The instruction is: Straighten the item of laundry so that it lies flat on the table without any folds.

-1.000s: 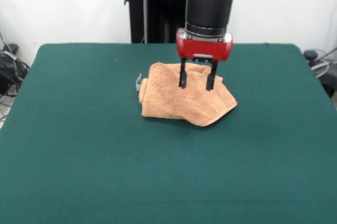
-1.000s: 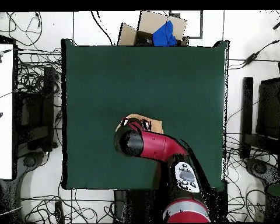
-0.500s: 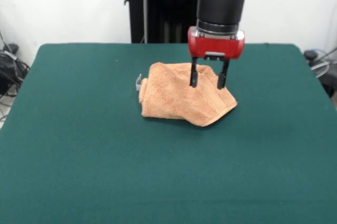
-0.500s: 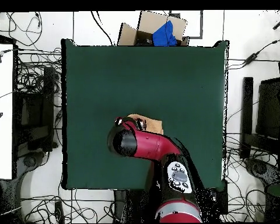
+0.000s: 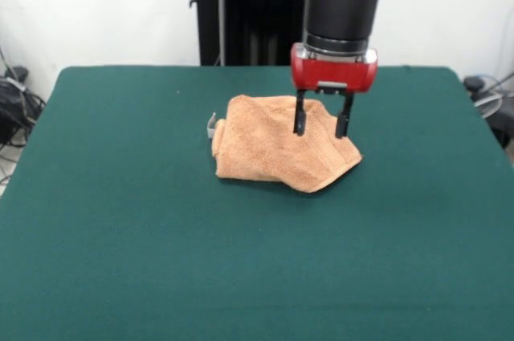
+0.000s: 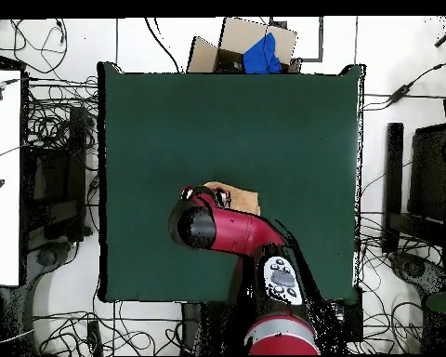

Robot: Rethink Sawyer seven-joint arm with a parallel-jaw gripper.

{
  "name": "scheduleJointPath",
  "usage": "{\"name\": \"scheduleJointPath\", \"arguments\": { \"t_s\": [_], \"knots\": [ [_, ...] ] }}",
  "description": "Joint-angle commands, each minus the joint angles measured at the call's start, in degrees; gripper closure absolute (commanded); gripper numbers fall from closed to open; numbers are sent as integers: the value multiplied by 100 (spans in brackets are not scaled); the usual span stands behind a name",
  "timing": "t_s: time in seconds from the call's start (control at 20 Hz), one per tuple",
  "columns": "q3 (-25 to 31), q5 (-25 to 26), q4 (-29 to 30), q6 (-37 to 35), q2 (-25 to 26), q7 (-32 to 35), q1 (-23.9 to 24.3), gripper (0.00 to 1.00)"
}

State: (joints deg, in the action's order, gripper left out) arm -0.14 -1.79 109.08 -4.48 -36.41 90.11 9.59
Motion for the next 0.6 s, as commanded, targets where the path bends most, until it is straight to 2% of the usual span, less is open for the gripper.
{"name": "scheduleJointPath", "arguments": {
  "t_s": [0.05, 0.35, 0.6],
  "knots": [
    [635, -189, 133, 662, 653, 1436, 128, 0],
    [676, -302, 179, 897, 852, 1573, 30, 0],
    [730, -511, 161, 804, 870, 1626, -61, 0]
  ]
}}
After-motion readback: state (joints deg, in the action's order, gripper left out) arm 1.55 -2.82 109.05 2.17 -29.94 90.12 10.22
